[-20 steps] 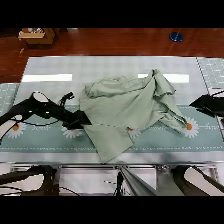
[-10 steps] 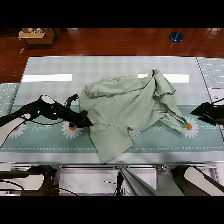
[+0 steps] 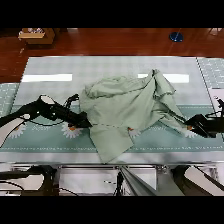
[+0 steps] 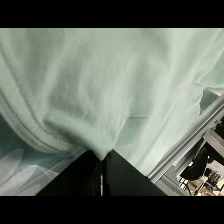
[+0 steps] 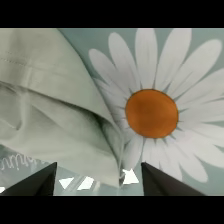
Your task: Fold the shirts.
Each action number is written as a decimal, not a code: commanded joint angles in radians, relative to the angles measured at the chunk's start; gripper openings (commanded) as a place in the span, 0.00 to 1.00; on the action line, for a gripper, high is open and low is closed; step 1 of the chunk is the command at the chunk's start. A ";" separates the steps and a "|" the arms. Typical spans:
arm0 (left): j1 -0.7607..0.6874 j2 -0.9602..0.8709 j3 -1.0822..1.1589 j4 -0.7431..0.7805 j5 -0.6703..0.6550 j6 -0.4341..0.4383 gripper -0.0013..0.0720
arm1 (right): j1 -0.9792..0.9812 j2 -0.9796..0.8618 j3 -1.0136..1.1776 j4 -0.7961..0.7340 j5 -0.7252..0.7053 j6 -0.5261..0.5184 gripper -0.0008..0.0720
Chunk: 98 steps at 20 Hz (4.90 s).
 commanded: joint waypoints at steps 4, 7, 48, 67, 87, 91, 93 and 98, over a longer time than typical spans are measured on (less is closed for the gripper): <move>0.011 0.001 0.008 -0.010 -0.013 0.017 0.05 | 0.003 -0.001 -0.130 0.087 -0.145 -0.001 0.71; 0.027 0.001 0.040 -0.013 -0.016 0.024 0.05 | 0.067 -0.017 -0.148 0.140 -0.190 -0.001 0.35; 0.285 0.766 0.809 0.437 -0.478 -0.280 0.05 | 0.266 0.402 0.777 0.038 0.610 0.293 0.04; 0.139 0.096 0.567 0.301 0.386 -0.080 0.05 | 0.464 -0.251 0.653 0.008 -0.466 0.148 0.04; 0.121 -0.049 0.578 0.328 0.045 -0.206 0.05 | 0.464 -0.302 0.650 -0.031 -0.035 0.188 0.04; 0.116 -0.091 0.566 0.326 0.036 -0.240 0.06 | 0.464 -0.368 0.650 -0.092 0.023 0.201 0.05; 0.113 -0.100 0.568 0.327 0.016 -0.239 0.27 | 0.463 -0.375 0.652 -0.069 0.016 0.199 0.38; 0.250 -0.017 0.607 0.397 -0.261 -0.204 0.74 | 0.398 -0.275 0.716 -0.241 0.263 0.174 0.64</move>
